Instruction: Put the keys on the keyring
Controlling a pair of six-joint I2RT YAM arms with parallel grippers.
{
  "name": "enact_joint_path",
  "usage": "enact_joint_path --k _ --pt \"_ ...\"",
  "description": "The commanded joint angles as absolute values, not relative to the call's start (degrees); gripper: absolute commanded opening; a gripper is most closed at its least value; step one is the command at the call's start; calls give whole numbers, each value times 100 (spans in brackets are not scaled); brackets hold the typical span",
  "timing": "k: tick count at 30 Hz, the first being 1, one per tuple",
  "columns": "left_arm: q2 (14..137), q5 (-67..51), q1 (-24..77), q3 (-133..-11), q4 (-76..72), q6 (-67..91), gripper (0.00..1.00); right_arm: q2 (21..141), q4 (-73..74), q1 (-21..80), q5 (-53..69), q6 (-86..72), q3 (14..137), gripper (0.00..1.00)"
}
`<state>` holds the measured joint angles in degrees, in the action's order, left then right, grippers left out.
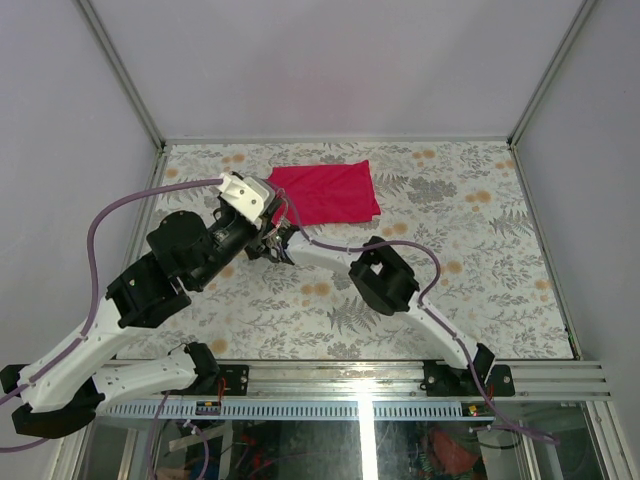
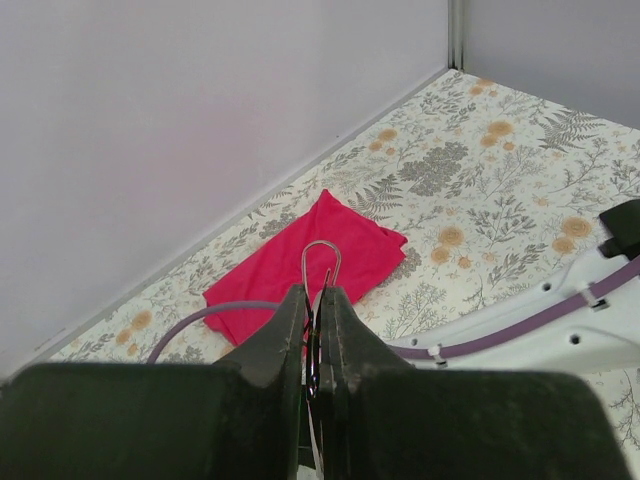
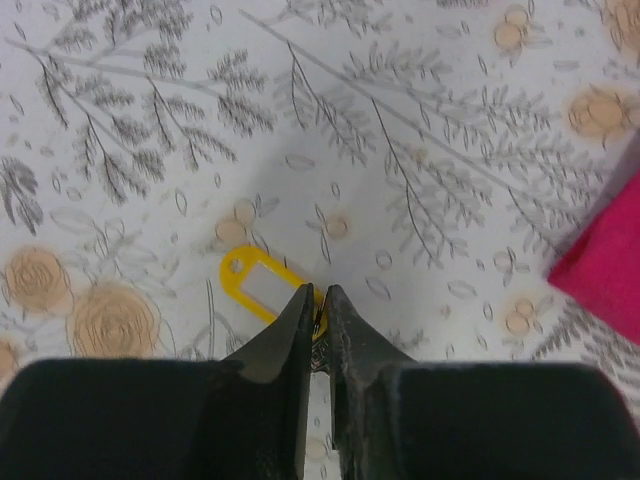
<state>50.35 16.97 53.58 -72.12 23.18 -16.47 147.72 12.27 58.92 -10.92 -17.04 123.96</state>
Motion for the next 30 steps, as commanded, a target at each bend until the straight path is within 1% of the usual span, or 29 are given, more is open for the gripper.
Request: enact_joint_path --k 1,3,6,10,14,18,22,25,27,30 --pt "4944 1819 5331 -7150 1997 -1640 0 13915 1394 5980 -1294 -1389 10976 10" --pt "4953 1816 5329 -7132 1987 -1632 0 13373 1125 5970 -1433 -1281 10223 5" --pt "4957 1786 5332 -7112 1960 -1626 0 12498 747 5944 -1480 -1136 8993 0" --pt "4964 1781 5330 -7080 1949 -1610 0 11268 248 5792 -1156 -1160 7305 0" --pt "4979 1724 5332 -7039 1930 -1555 0 10104 -155 5633 -698 -1091 6143 0" --pt "4988 1643 5326 -6951 1858 -1459 0 9071 -247 5594 -323 -688 5439 0" --pt "4984 1600 5328 -6884 1835 -1373 0 8255 -1 5575 54 -98 4893 0" --pt "4952 1631 5333 -6834 1835 -1338 0 7662 398 5536 804 511 4624 0" --pt "4939 1658 5325 -6793 1826 -1343 0 7498 758 5528 1054 750 4631 0" --pt "4944 1670 5329 -6744 1787 -1335 0 7881 1494 5529 1114 961 4976 0"
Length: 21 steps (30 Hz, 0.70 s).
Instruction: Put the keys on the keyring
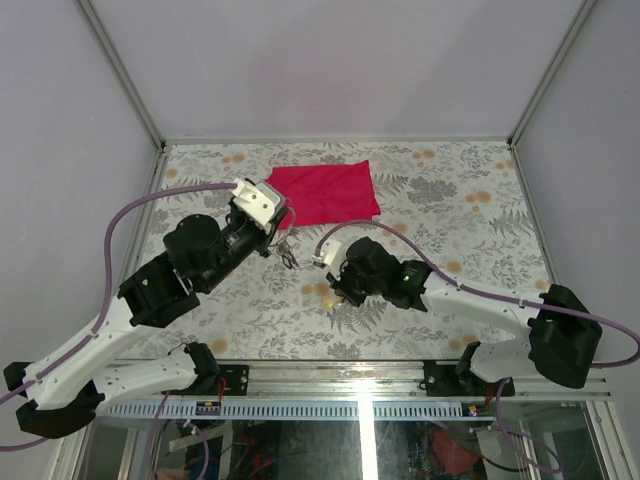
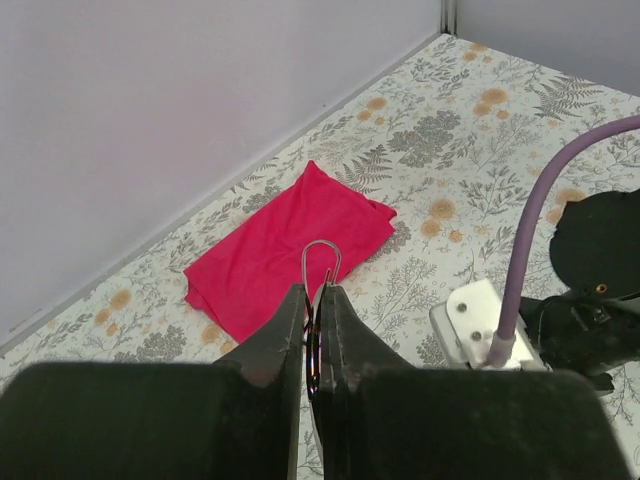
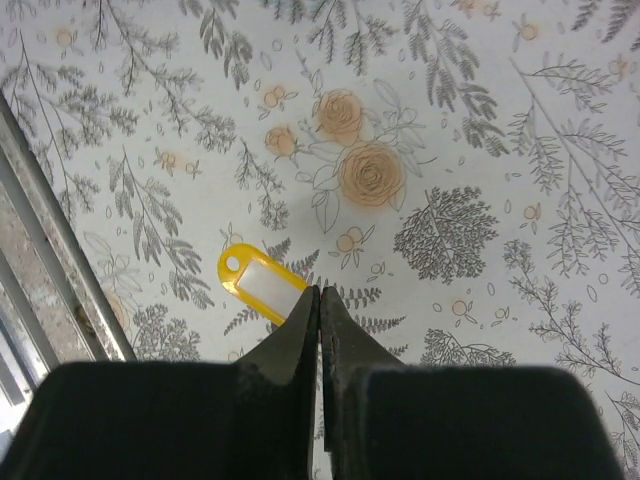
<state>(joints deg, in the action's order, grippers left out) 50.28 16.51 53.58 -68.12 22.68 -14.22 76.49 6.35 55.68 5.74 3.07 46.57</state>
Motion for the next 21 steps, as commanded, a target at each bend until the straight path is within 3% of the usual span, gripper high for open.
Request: enact_joint_path --k 1,9,16,21 --pt "4949 1663 5327 -6739 1780 -1324 0 8102 1737 5532 1135 1052 5102 0" --pt "4915 1670 5333 -6722 1792 -1261 0 8799 1409 5528 1077 882 5211 1" --pt "4914 1690 5327 -6699 1798 -1253 0 8753 1081 5534 914 305 5141 32" --pt "4927 1675 5327 -6675 1774 -1258 0 8398 996 5524 219 -453 5009 41"
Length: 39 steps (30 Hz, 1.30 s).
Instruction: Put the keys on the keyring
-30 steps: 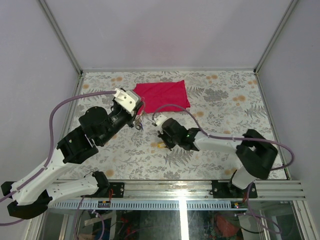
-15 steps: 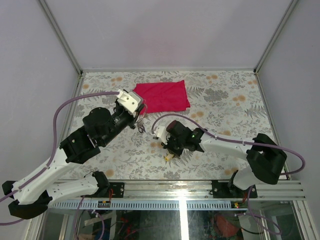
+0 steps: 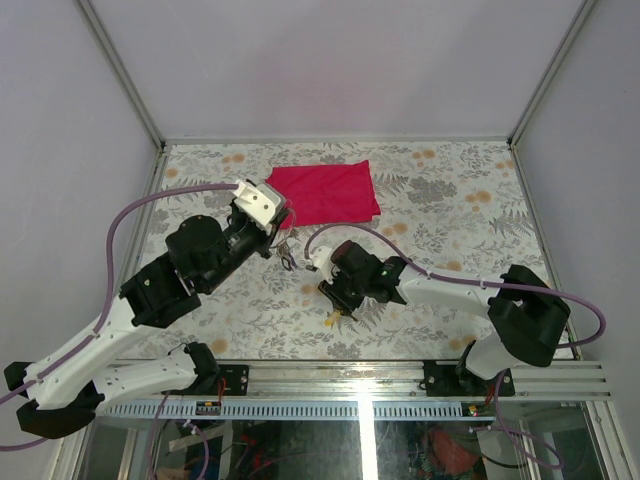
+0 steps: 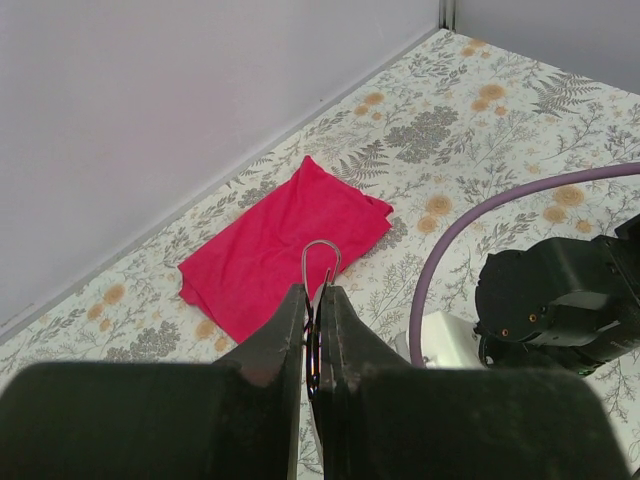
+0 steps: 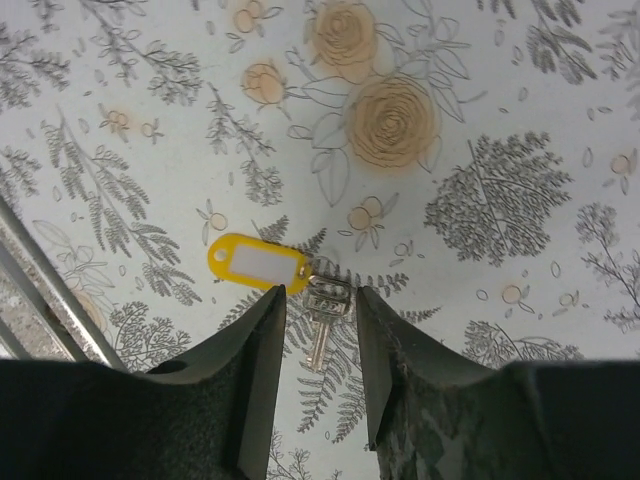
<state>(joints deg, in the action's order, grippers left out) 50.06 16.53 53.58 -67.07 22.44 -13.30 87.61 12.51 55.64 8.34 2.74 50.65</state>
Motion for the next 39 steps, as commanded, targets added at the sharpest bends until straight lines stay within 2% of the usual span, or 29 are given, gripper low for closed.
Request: enact_joint_path --k 1,10,18,32,39 --pt "4923 1671 5326 -6669 1771 -1257 0 8312 1017 5512 48 -688 4996 42" --pt "4944 1613 5331 -6627 1706 -1217 0 8397 1704 5581 -150 -2078 5362 45" --pt "4957 1581 5326 -6618 1692 -1213 0 9373 2570 6117 -936 -2410 6248 46" --pt "4905 1624 5328 -6568 1723 -1253 0 10360 3344 6338 -1379 -2982 6980 44" --pt "4912 1620 5333 -6556 1696 -1270 0 10517 3403 6342 -1271 -2988 6998 38"
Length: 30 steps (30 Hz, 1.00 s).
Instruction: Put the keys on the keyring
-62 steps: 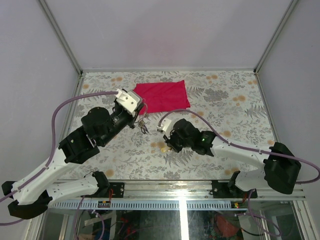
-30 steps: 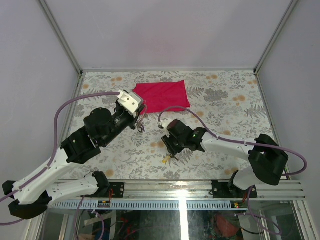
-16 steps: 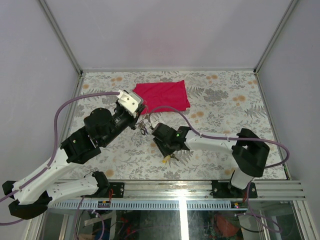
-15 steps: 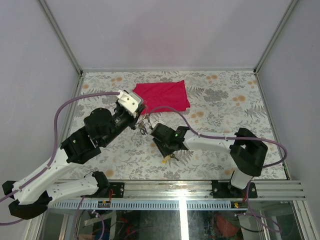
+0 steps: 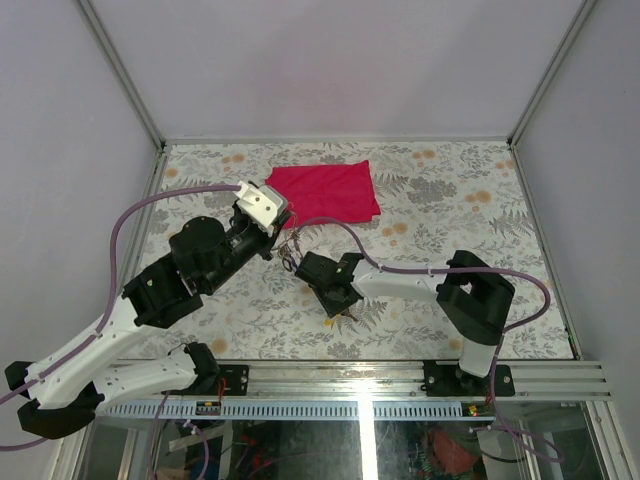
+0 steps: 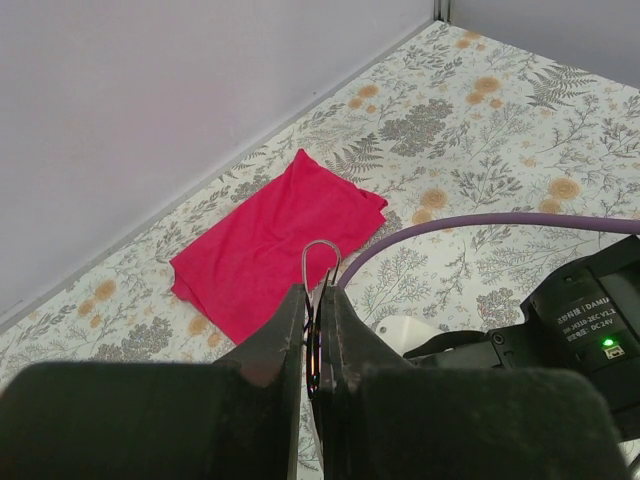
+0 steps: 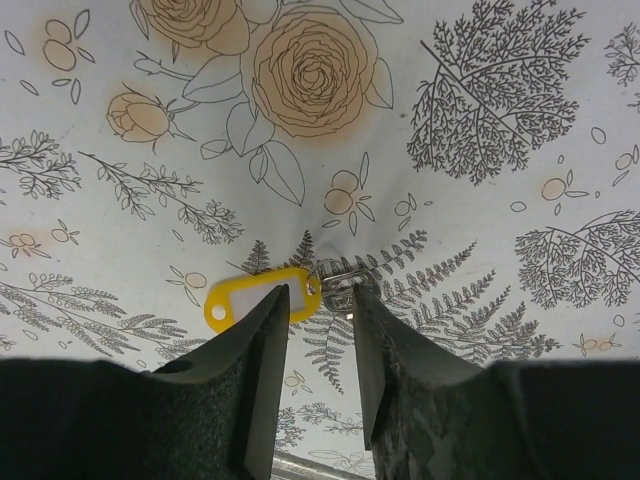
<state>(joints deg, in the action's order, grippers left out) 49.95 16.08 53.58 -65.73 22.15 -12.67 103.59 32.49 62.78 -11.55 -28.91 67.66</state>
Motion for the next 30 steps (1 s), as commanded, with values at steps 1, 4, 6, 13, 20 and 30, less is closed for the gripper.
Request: enact_joint_path --k 1,4,6,13,20,30 --pt "4914 1618 5327 -6557 1692 -1274 0 10539 3397 6340 -1248 -2984 7000 38" --pt "4929 1610 5329 -6562 1679 -1284 0 10600 3360 6344 -1159 -2999 6981 37" --pt "4933 1608 5328 -6570 1683 -1300 0 10646 3337 6342 -1092 -2998 6971 36" --pt "4918 1621 5334 -6571 1692 -1292 0 10687 3238 6337 -1018 -2989 6911 28" --pt "4931 1611 5329 -6579 1679 -1305 0 10386 3140 6342 -1215 -2942 6817 9" --pt "4947 1621 5328 -6602 1661 -1328 0 9022 2336 6331 -1024 -2067 6110 0"
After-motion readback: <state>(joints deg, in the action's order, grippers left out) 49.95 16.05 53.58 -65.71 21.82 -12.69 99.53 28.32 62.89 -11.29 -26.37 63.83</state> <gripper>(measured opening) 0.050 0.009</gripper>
